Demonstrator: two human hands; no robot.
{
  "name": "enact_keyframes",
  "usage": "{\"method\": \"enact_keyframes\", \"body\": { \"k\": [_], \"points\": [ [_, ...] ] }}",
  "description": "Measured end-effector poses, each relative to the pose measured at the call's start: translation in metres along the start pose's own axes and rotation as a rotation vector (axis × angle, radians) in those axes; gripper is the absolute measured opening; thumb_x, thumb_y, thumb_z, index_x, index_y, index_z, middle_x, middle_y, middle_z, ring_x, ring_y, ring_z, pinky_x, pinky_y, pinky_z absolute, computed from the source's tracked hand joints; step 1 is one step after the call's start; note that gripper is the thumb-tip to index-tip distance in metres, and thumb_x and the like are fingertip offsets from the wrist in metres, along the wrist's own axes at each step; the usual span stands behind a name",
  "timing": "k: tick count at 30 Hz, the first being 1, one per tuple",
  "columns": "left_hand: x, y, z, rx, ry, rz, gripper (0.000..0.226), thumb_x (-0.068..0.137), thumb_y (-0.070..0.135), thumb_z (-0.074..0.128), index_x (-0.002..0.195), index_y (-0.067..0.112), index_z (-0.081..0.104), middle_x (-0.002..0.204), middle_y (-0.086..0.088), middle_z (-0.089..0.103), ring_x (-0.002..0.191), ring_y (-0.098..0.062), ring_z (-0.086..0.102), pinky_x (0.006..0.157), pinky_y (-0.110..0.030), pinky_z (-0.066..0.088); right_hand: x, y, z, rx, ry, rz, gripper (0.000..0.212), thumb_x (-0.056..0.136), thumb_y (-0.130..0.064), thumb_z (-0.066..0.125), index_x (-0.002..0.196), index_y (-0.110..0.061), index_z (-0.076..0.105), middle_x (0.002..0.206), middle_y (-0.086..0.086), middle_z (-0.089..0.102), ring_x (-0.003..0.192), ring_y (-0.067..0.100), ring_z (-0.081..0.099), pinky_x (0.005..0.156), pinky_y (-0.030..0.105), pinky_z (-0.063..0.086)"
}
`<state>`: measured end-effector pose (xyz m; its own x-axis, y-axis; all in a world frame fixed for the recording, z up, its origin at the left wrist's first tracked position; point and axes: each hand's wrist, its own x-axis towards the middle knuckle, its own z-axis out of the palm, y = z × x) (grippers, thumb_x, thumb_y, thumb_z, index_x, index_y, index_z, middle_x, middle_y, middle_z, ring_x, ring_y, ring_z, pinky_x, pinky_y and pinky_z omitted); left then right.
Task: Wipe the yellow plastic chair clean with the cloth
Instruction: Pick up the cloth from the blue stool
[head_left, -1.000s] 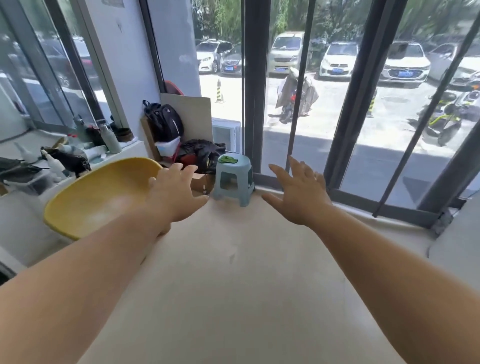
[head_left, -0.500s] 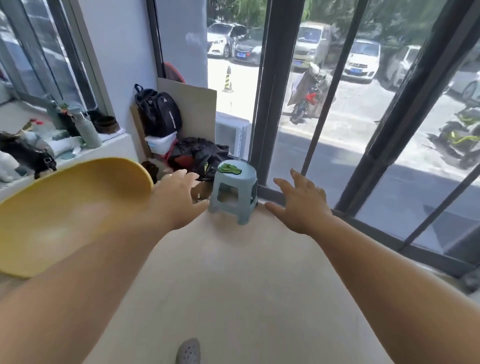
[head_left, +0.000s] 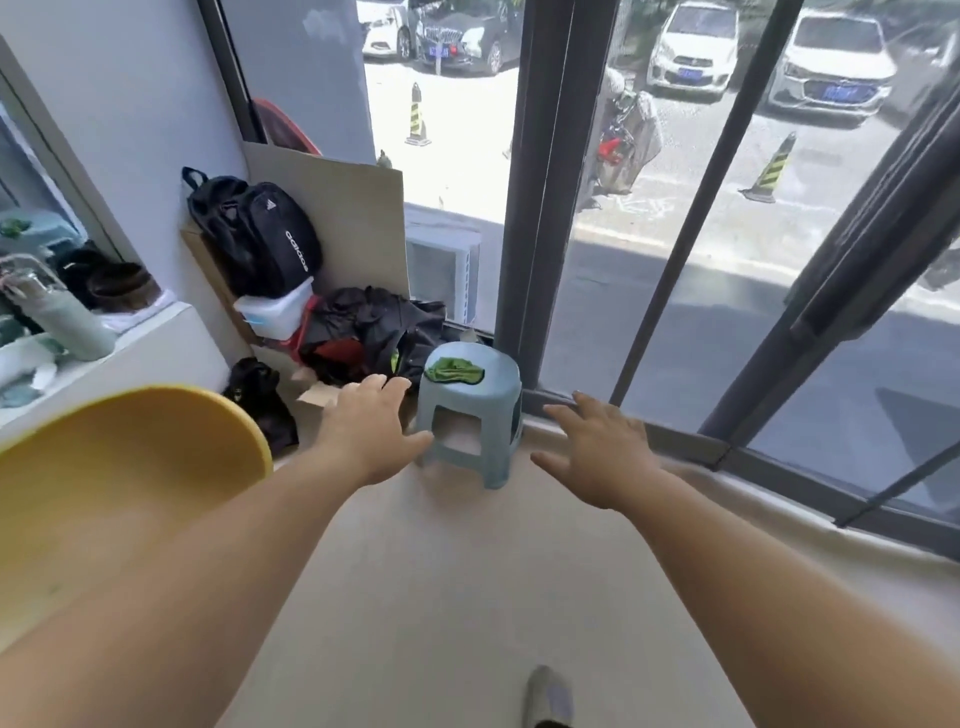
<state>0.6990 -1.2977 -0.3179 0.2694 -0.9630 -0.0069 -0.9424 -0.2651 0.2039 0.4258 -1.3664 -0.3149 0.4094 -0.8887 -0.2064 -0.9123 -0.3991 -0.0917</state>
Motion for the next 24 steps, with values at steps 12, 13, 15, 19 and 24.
{"method": "enact_keyframes", "body": {
  "k": [12,13,15,19,24],
  "points": [
    [0.264,-0.005,0.078,-0.052,-0.163,-0.185,0.075,0.073,0.067,0.055,0.137,0.031,0.046,0.132,0.003,0.053,0.123,-0.028,0.048,0.098,-0.048,0.046,0.324,0.046,-0.005,-0.008,-0.145,-0.118,0.072,0.096,-0.069,0.043,0.157,-0.035,0.026,0.168,0.007,0.018,0.148,0.035,0.027,0.118,0.057,0.026],
    [0.283,-0.007,0.082,-0.053,-0.173,-0.196,0.074,0.075,0.066,0.057,0.139,0.030,0.045,0.133,0.003,0.052,0.125,-0.028,0.047,0.099,-0.048,0.045,0.347,0.047,-0.005,-0.015,-0.151,-0.126,0.072,0.095,-0.069,0.043,0.157,-0.035,0.026,0.168,0.007,0.019,0.148,0.035,0.027,0.118,0.057,0.027],
    [0.320,-0.014,0.093,-0.051,-0.196,-0.216,0.074,0.076,0.065,0.057,0.140,0.029,0.043,0.134,0.003,0.051,0.125,-0.029,0.047,0.099,-0.049,0.045,0.392,0.046,-0.002,-0.020,-0.168,-0.133,0.072,0.095,-0.068,0.043,0.157,-0.035,0.025,0.167,0.006,0.019,0.147,0.035,0.028,0.118,0.057,0.026],
    [0.391,-0.041,0.130,-0.066,-0.293,-0.212,0.076,0.076,0.065,0.053,0.141,0.027,0.042,0.140,0.003,0.047,0.129,-0.027,0.044,0.101,-0.047,0.044,0.477,0.033,0.022,-0.032,-0.256,-0.122,0.073,0.096,-0.068,0.042,0.158,-0.036,0.023,0.168,0.006,0.017,0.150,0.034,0.024,0.118,0.057,0.025],
    [0.486,-0.090,0.194,-0.098,-0.448,-0.195,0.073,0.081,0.061,0.055,0.144,0.026,0.038,0.141,0.002,0.045,0.130,-0.027,0.041,0.102,-0.044,0.041,0.569,0.012,0.070,0.000,-0.394,-0.023,0.072,0.096,-0.067,0.043,0.158,-0.037,0.022,0.169,0.006,0.014,0.151,0.032,0.020,0.119,0.053,0.022]
  ]
}}
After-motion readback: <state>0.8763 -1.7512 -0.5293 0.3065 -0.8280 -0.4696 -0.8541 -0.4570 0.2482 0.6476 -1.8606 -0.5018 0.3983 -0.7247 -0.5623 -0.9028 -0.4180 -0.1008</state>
